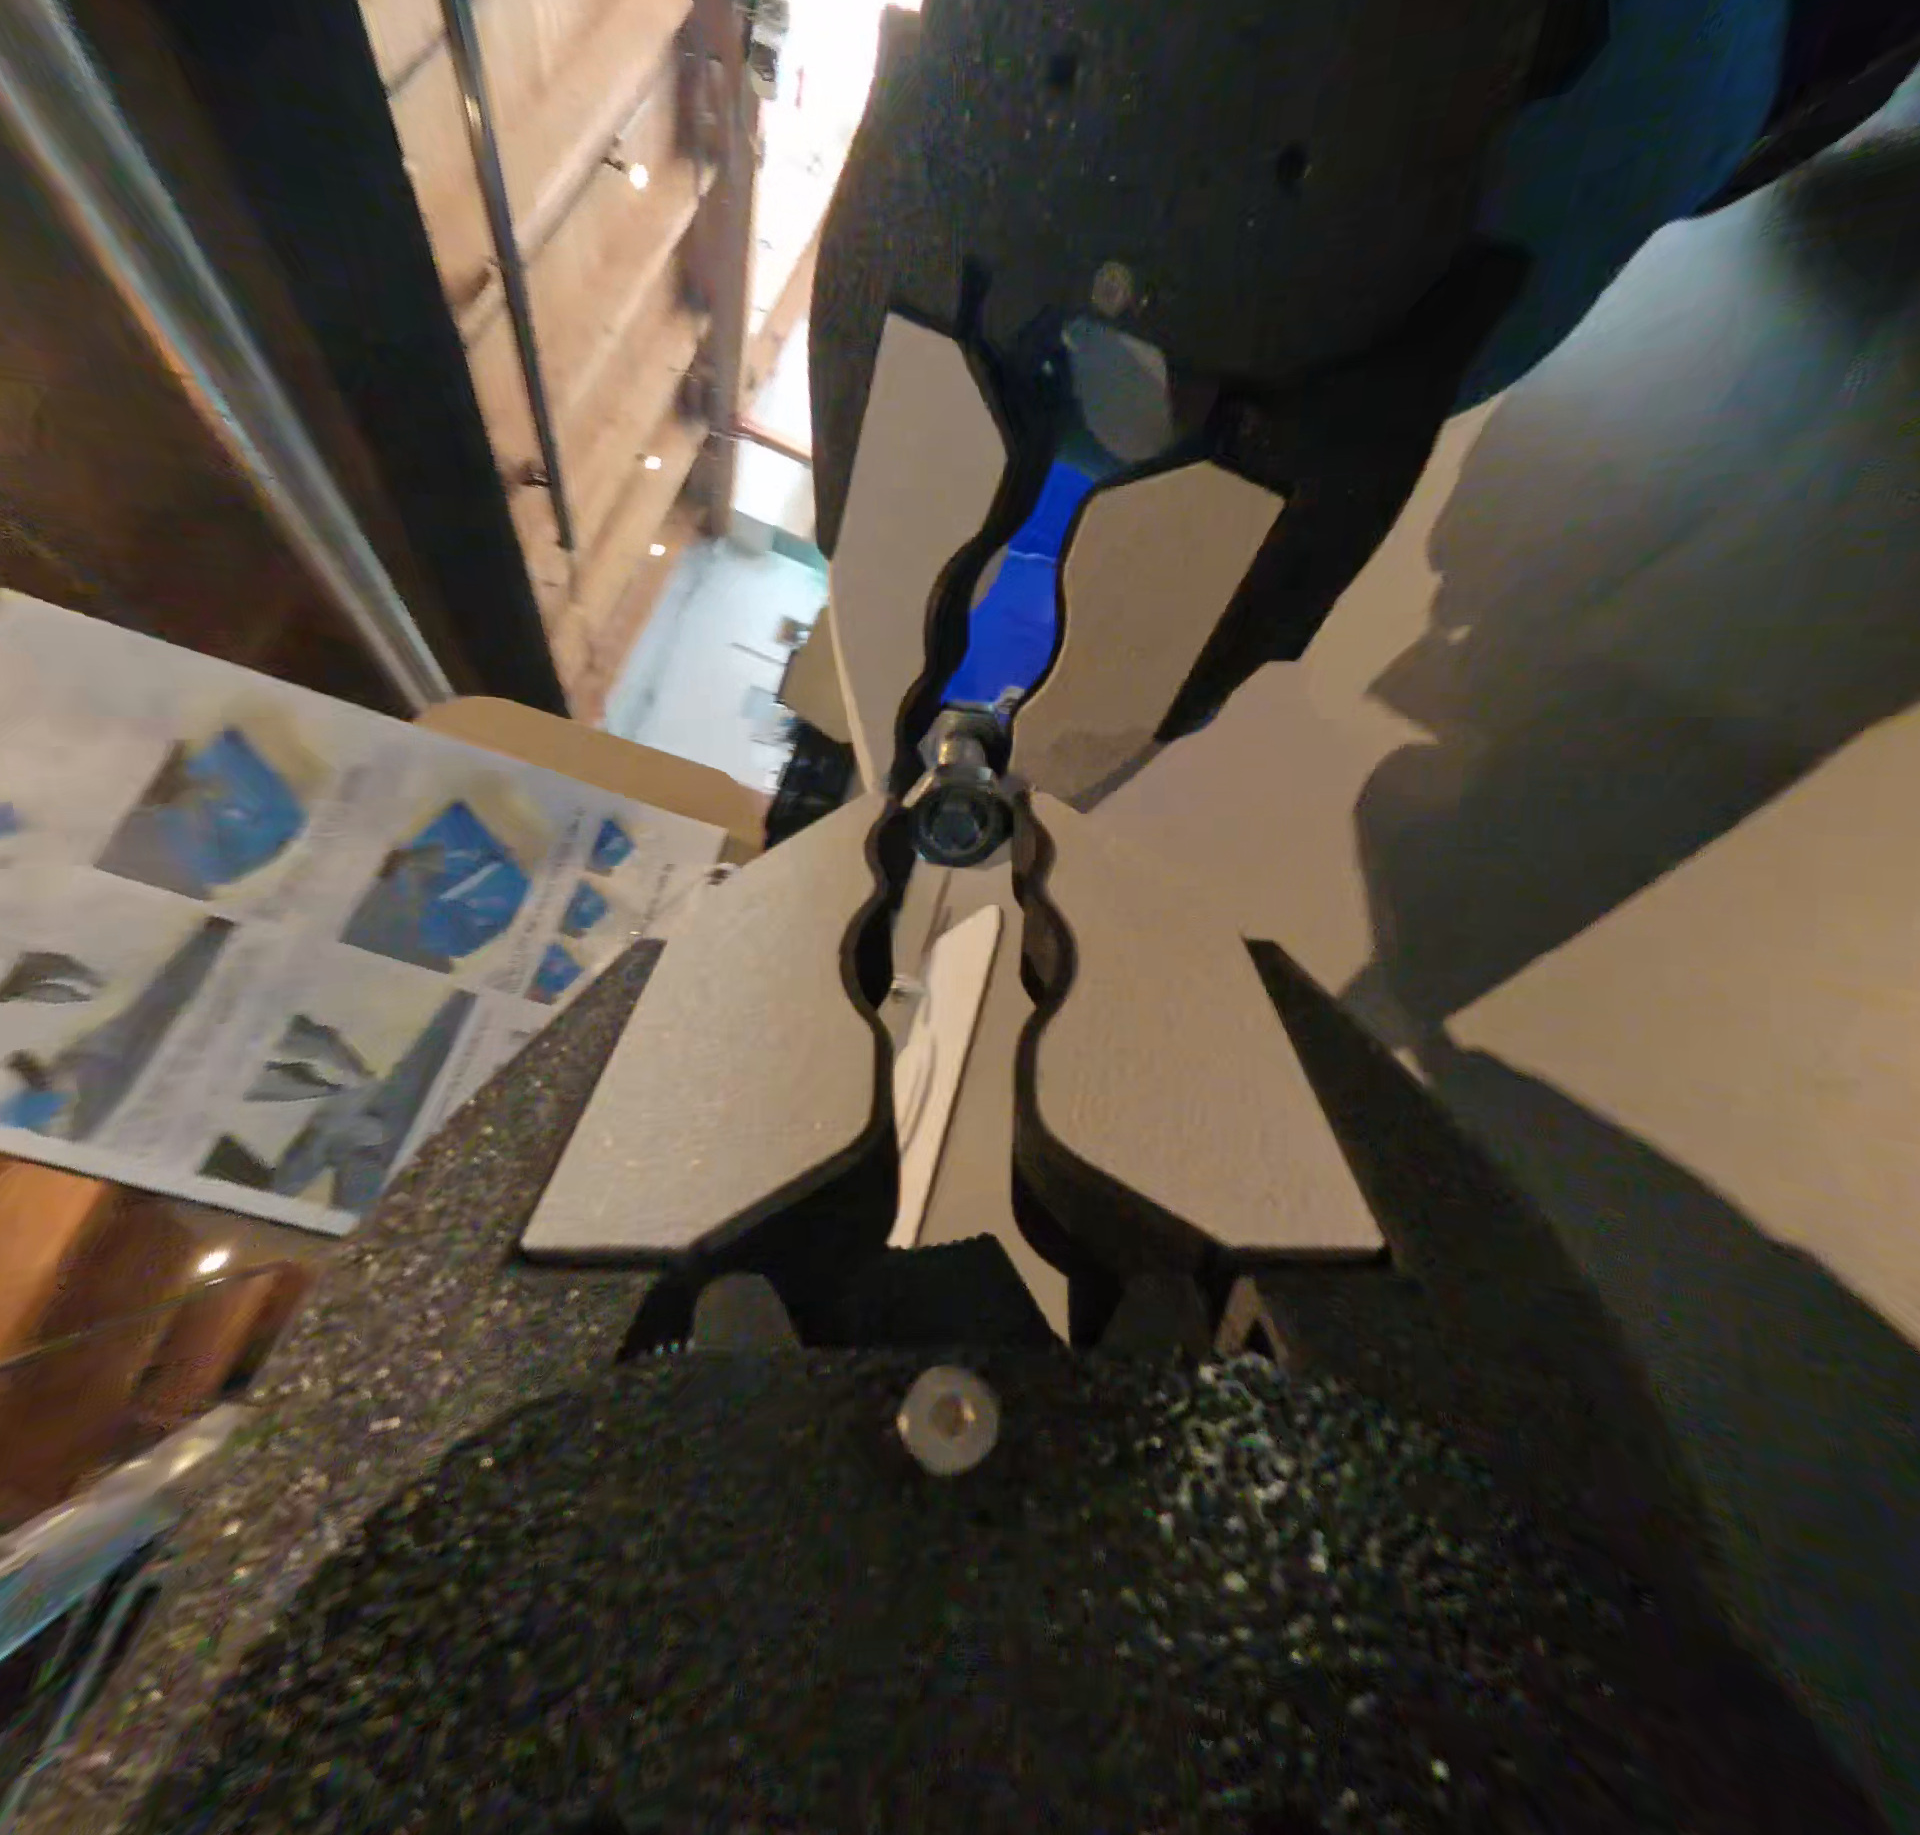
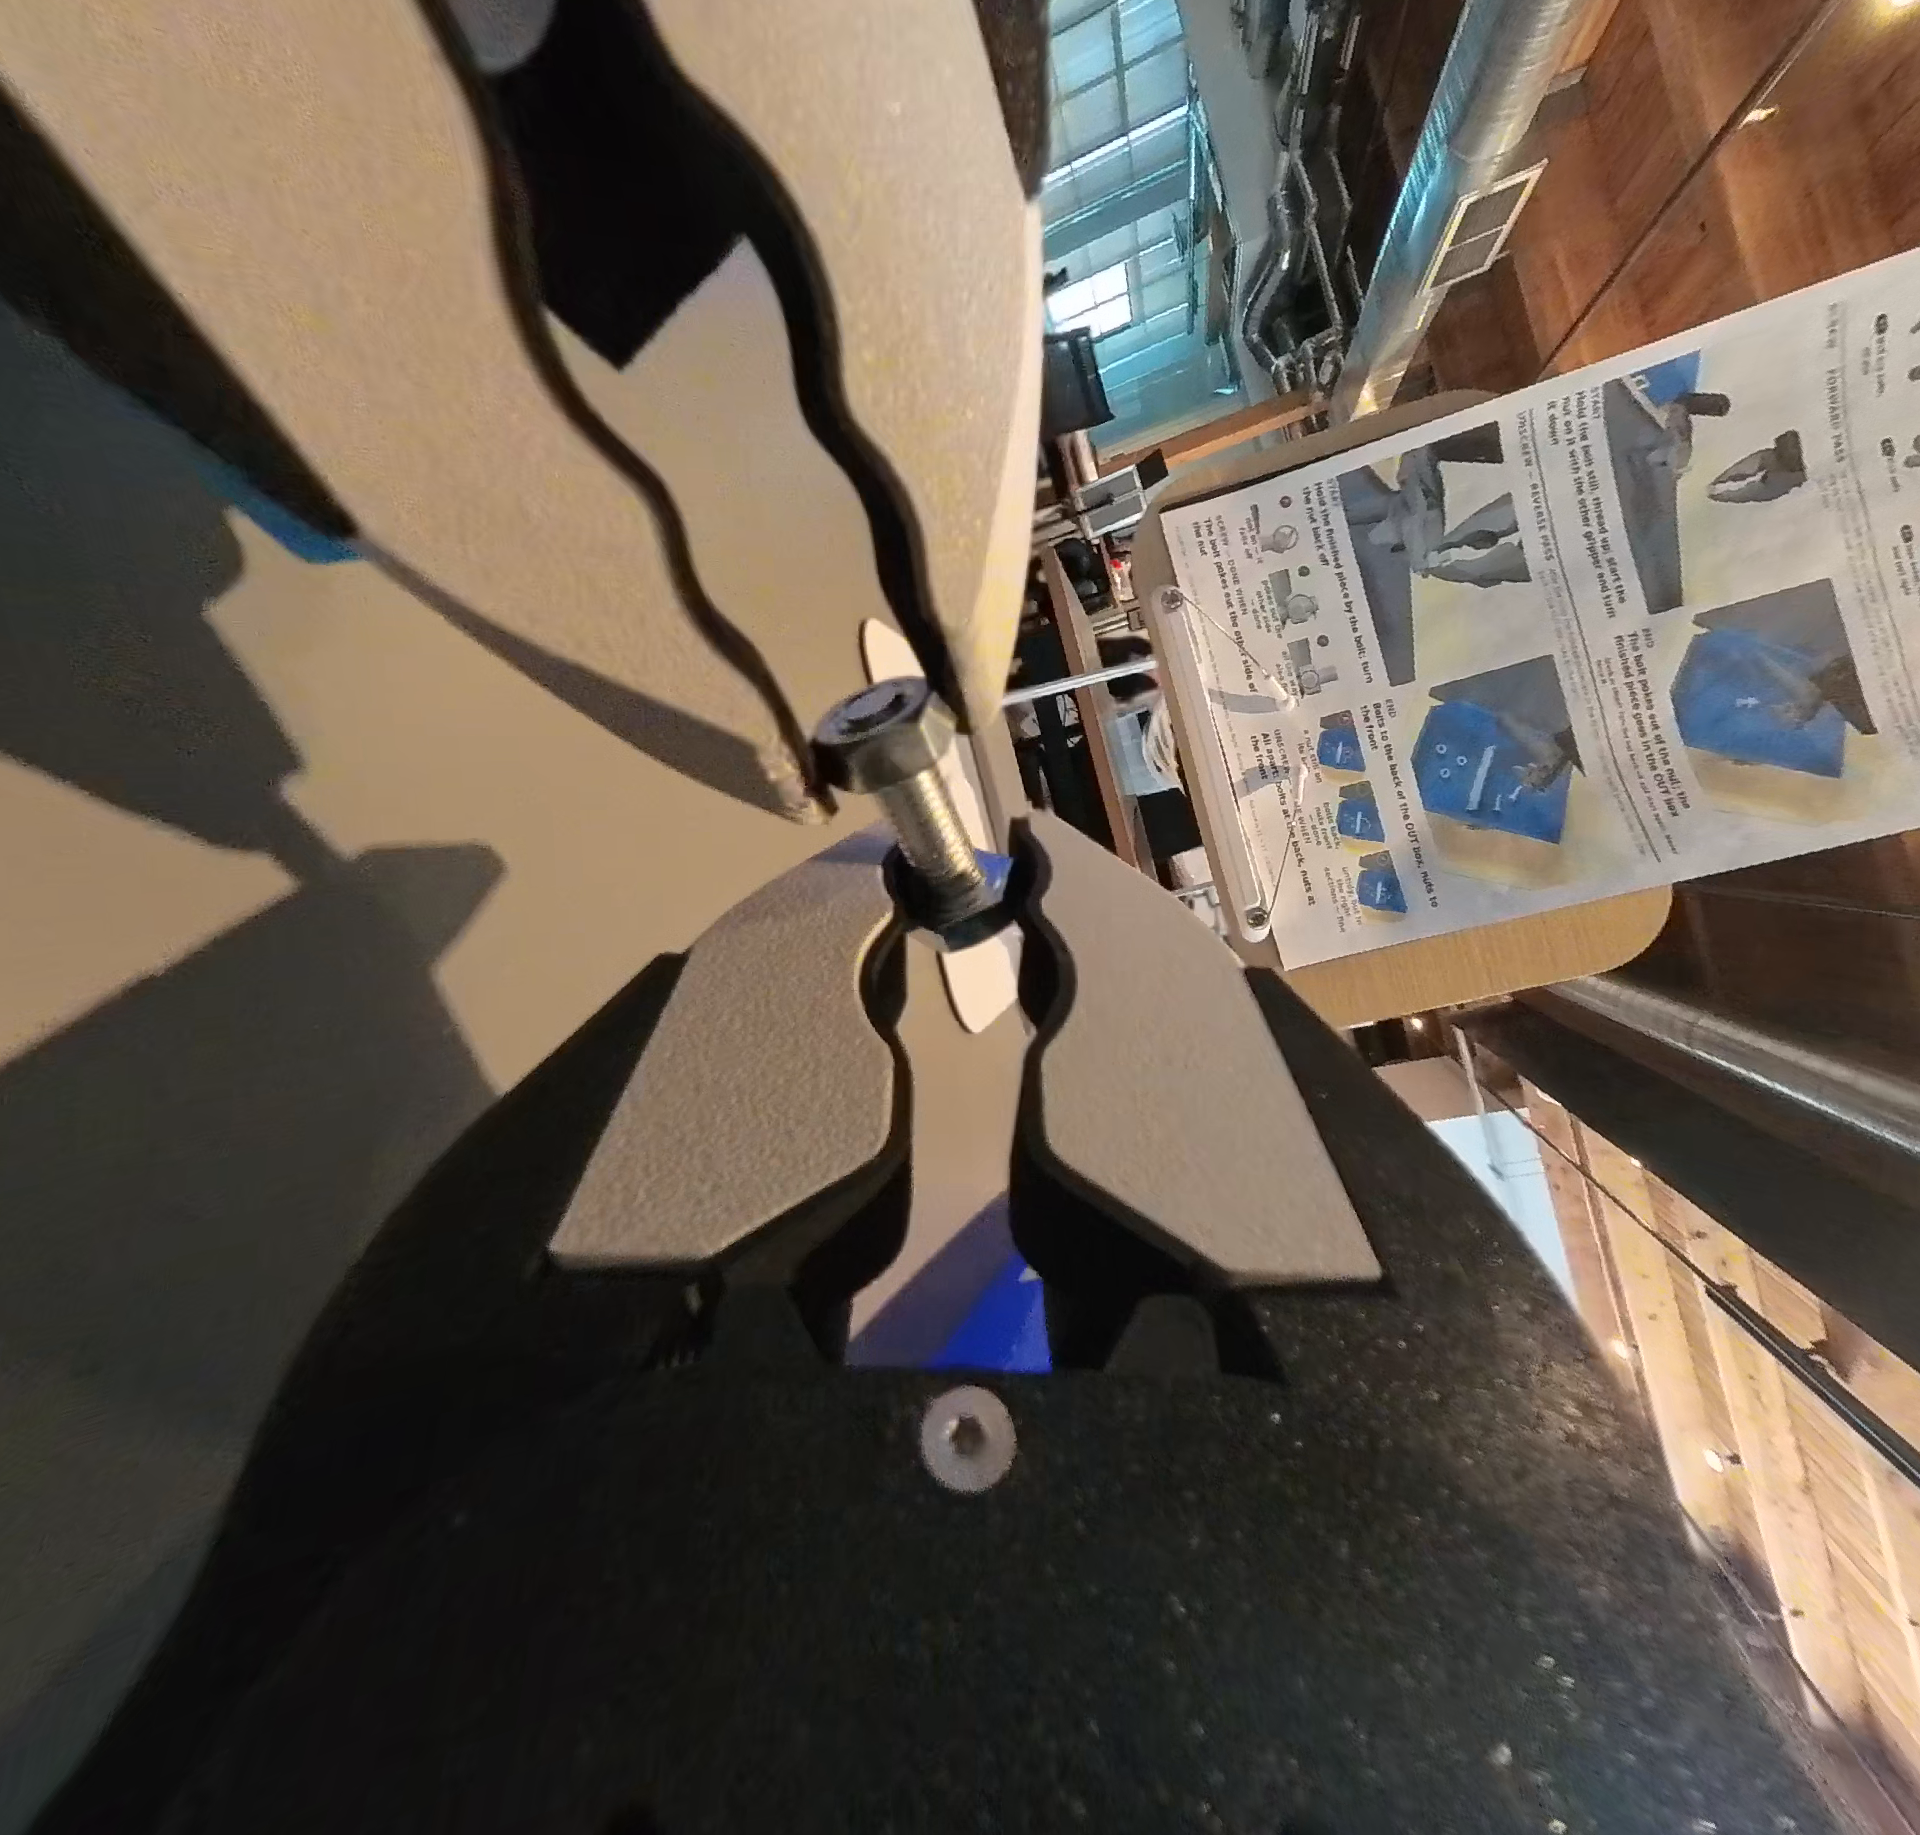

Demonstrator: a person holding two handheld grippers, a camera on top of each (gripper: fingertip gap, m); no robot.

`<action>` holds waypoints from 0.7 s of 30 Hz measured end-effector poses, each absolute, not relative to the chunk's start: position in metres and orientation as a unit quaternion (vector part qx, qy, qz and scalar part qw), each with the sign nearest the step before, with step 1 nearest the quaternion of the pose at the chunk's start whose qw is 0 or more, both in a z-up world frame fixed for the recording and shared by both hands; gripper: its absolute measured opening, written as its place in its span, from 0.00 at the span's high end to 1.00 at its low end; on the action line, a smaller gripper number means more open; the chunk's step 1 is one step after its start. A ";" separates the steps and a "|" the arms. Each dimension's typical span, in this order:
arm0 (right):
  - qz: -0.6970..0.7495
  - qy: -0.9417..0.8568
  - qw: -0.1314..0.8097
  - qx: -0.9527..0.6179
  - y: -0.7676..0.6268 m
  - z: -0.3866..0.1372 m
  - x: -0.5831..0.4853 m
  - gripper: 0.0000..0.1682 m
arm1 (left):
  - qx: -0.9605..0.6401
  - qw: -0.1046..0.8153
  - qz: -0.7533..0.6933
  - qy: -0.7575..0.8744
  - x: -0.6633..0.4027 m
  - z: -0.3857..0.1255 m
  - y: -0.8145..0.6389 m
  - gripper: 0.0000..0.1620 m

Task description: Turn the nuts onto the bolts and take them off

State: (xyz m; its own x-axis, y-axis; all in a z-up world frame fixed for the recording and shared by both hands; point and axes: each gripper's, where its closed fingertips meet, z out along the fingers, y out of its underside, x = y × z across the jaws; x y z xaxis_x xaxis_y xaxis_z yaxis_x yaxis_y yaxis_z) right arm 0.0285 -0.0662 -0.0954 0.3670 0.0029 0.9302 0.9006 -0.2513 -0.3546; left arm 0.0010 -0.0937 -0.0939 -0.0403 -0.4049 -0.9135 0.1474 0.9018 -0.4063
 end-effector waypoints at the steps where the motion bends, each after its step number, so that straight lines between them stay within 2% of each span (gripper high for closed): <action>1: -0.442 -0.344 0.508 -0.654 -0.066 -0.095 0.028 0.90 | -0.092 0.693 -0.202 0.686 0.001 -0.092 -0.095 0.88; 4: -0.434 -0.341 0.518 -0.654 -0.067 -0.092 0.027 0.90 | -0.121 0.677 -0.272 0.673 -0.002 -0.083 -0.096 0.81; 7: -0.434 -0.342 0.517 -0.654 -0.066 -0.093 0.026 0.90 | -0.161 0.639 -0.344 0.669 -0.004 -0.080 -0.095 0.79; 15: -0.435 -0.342 0.515 -0.655 -0.066 -0.094 0.026 0.90 | -0.205 0.585 -0.374 0.690 0.001 -0.093 -0.095 0.82; 21: -0.436 -0.347 0.509 -0.656 -0.066 -0.096 0.026 0.90 | -0.210 0.584 -0.366 0.693 0.003 -0.095 -0.097 0.87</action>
